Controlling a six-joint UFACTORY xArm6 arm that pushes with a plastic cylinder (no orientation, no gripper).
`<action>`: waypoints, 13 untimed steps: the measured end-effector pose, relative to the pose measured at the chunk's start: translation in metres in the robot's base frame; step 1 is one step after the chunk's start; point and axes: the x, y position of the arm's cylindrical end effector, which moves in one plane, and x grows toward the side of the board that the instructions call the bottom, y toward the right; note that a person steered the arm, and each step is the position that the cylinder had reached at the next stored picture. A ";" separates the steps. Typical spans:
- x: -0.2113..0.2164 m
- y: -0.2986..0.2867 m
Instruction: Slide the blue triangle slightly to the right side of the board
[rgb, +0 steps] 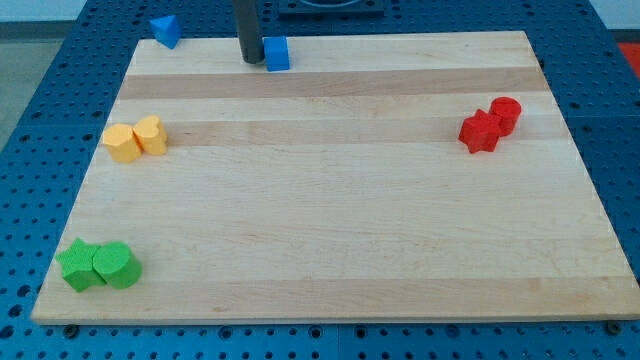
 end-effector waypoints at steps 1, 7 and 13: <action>-0.022 -0.012; -0.041 -0.122; -0.033 -0.192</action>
